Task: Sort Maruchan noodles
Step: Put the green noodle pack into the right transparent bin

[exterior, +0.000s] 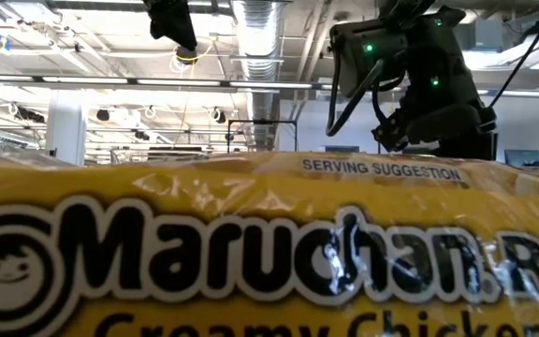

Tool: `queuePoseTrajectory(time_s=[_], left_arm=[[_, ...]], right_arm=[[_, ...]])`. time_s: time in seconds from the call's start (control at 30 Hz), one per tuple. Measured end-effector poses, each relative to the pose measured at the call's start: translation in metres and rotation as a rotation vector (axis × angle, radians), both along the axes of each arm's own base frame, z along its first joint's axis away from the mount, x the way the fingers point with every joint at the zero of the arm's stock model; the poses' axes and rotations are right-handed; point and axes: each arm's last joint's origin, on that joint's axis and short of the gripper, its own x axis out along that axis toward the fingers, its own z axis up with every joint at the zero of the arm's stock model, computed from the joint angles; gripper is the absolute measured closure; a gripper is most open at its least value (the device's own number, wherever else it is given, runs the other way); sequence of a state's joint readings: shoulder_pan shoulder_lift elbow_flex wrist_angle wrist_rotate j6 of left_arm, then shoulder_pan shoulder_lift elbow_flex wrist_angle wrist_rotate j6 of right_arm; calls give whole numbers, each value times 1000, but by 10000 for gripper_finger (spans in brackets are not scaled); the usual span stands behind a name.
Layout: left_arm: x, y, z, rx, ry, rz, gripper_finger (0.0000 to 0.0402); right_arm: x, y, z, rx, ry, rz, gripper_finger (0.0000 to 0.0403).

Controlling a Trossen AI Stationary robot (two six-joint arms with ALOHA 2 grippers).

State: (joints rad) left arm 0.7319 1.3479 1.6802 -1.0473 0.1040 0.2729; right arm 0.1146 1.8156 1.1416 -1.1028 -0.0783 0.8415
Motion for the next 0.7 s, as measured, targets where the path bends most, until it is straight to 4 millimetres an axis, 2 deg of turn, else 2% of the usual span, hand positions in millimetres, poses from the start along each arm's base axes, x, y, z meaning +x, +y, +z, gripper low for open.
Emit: queuePoseTrajectory(time_s=[0.13,0.3,0.5,0.7], left_arm=[[1,1,1,8,-9,0,321],[1,1,1,23,-5,7,321],[1,1,1,26,-2,5,321],[1,1,1,28,-4,6,321]], right_arm=[[1,0,2,0,-3,-20,389],[7,2,12,0,7,-24,394],[17,10,39,-2,-15,-27,398],[26,15,74,-12,-46,-69,399]])
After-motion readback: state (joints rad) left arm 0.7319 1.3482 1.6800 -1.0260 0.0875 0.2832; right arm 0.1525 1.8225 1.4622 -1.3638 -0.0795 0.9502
